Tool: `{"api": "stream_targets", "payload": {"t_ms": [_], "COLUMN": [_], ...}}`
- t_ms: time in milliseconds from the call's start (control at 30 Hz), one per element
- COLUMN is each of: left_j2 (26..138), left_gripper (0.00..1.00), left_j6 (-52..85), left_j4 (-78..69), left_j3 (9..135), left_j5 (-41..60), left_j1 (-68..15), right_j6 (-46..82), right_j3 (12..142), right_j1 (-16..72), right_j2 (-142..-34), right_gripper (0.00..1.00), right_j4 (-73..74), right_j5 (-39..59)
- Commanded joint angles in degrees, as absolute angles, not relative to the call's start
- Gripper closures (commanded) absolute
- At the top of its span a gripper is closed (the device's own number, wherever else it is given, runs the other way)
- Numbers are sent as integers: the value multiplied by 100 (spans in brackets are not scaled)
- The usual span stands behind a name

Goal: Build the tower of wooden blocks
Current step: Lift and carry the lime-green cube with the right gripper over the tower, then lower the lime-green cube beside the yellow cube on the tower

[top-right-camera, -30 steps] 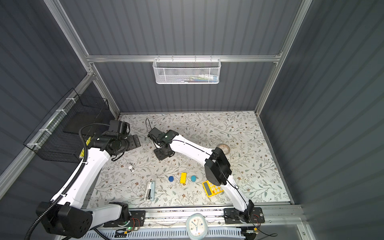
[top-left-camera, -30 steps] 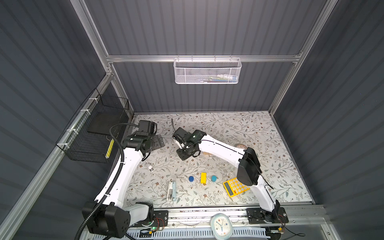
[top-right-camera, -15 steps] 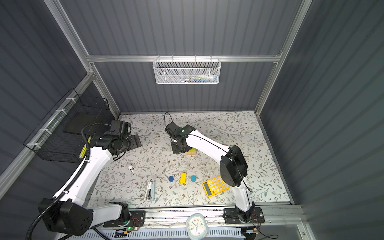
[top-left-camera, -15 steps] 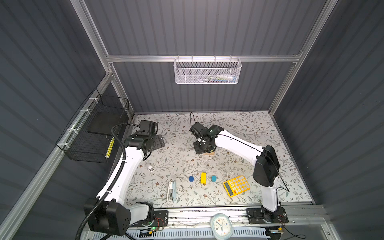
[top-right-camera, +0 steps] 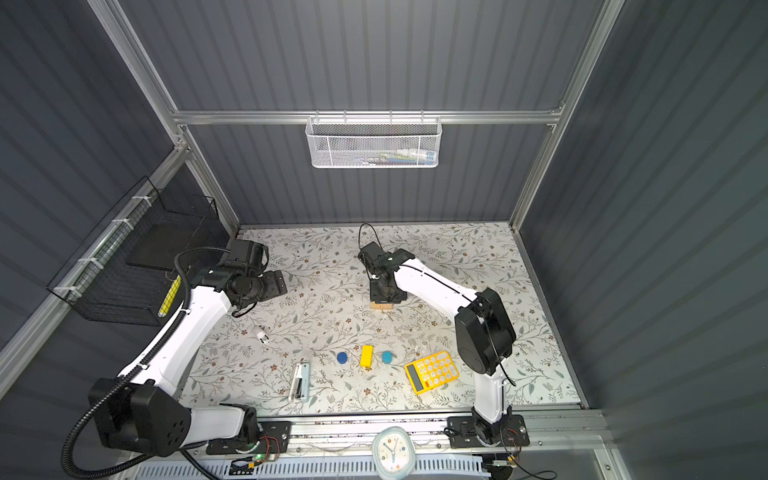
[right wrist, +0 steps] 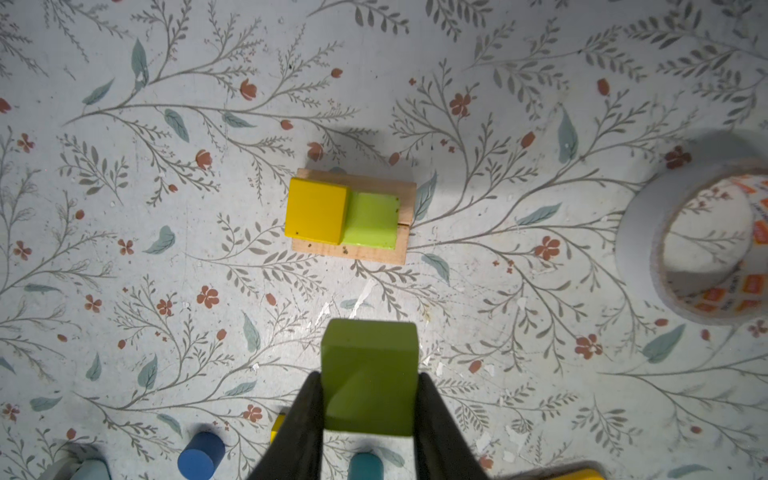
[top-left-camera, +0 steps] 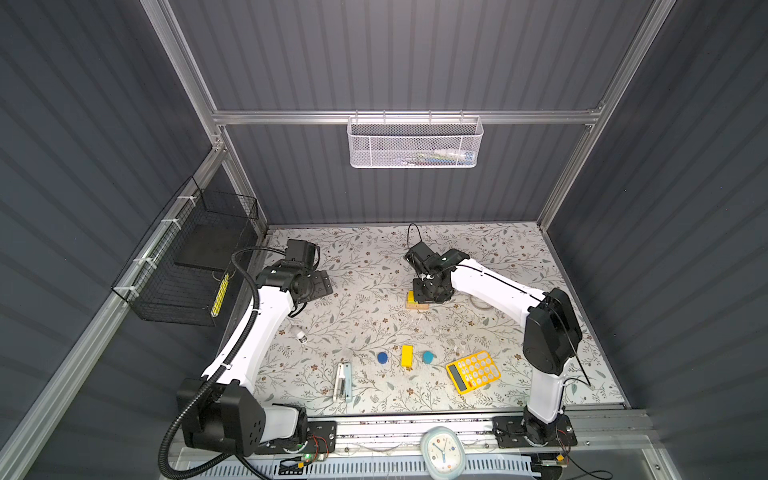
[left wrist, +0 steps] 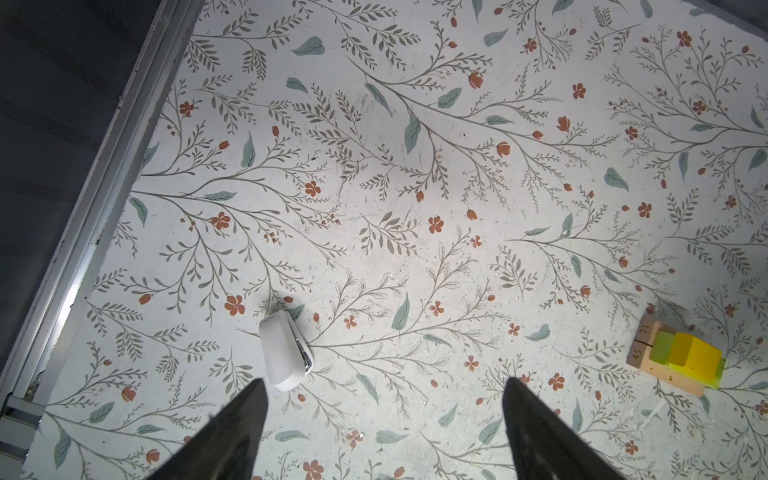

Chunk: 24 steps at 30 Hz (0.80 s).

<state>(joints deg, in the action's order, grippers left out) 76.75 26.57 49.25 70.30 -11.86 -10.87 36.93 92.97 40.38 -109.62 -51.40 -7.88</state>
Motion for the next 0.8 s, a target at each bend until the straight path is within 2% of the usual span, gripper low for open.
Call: {"api": "stream_targets", "payload": {"t_ms": [0,767], "left_j2": [7750,8090], "left_gripper": [12,13], "left_j6": [2689,2725], "left_j4": [4878,4790], "left_j3": [7033,7172], "left_j5": [-1059,-885], "left_j1": [-1055,-1056], "right_j6": [3832,3847], "right_j3": [9289,9670], "right_j1": [3909,3596], "right_j2": [-11173,-11890], "right_gripper": [100,100], "right_j4": [-5009,-4765], "right_j5": [-890,-673]}}
